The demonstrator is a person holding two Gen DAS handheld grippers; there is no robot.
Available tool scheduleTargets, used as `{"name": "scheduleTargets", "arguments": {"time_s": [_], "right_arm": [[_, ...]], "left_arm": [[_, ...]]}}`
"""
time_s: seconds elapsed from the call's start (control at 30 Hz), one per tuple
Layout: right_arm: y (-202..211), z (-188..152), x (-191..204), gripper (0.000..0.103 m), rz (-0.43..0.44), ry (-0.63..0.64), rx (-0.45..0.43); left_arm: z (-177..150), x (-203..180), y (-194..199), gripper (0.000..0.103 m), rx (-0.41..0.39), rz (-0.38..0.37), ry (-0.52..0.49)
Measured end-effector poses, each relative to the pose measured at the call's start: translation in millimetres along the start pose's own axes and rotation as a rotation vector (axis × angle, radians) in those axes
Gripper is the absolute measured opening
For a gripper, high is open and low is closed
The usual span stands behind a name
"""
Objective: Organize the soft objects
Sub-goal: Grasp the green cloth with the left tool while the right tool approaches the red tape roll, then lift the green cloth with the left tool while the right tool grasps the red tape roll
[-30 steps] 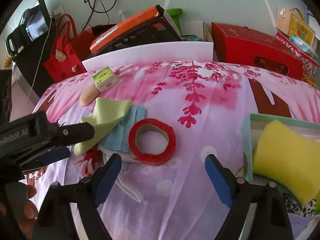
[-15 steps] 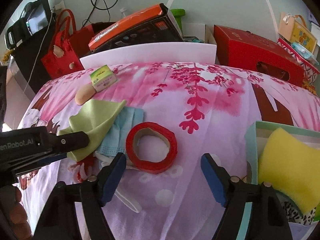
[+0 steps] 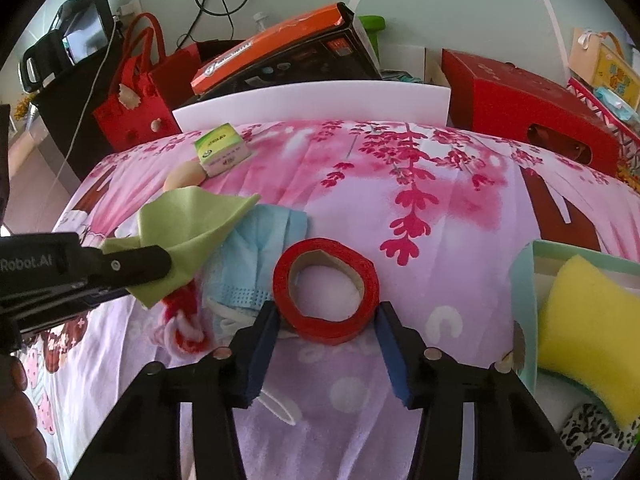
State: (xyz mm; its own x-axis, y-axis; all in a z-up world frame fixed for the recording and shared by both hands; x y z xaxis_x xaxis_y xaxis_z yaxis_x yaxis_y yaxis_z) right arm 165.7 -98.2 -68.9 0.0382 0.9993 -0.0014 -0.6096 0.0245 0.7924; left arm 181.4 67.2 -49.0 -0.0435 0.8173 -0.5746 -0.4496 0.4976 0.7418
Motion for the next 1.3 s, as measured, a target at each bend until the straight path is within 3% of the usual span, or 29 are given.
{"name": "scheduleTargets", "arguments": {"time_s": [0.63, 0.83, 1.03, 1.1, 1.13, 1.3], "right_arm": [[35.1, -1.3, -13.6, 0.051, -0.030, -0.016, -0.038], [63.0, -9.1, -26.2, 0.051, -0.066, -0.027, -0.066], [104.2, -10.3, -31.9, 0.050, -0.129, 0.006, -0.149], [117.1, -11.2, -34.2, 0.047, -0.148, 0.009, -0.166], [122.5, -12.2, -35.6, 0.040, -0.155, 0.008, -0.173], [139.7, -17.7, -44.5, 0.039, -0.177, -0.004, -0.180]], "left_arm": [[0.7, -24.2, 36.9, 0.015, -0.073, -0.033, -0.049], [-16.0, -36.6, 54.6, 0.015, -0.092, -0.035, -0.093], [-33.8, -53.4, 66.7, 0.015, -0.088, -0.063, -0.141], [-39.0, -60.2, 71.2, 0.015, -0.089, -0.063, -0.166], [-41.0, -62.7, 72.6, 0.015, -0.090, -0.064, -0.174], [-54.2, -73.0, 81.2, 0.015, -0.082, -0.086, -0.208]]}}
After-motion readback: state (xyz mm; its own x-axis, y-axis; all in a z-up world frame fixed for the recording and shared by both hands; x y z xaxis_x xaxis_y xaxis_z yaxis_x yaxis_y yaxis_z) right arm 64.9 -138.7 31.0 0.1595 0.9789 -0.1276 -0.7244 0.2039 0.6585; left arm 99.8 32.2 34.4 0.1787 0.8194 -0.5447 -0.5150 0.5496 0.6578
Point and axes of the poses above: each gripper's, at about its wrist camera, not at the fingertips, and y roughly against the way its jaws point, x to its left, z to its top, the point moved 2 cm from there along -y, roughly the way its jaws point, and after that the axes turned 9 degrees about -z, right-handed, at the moved point
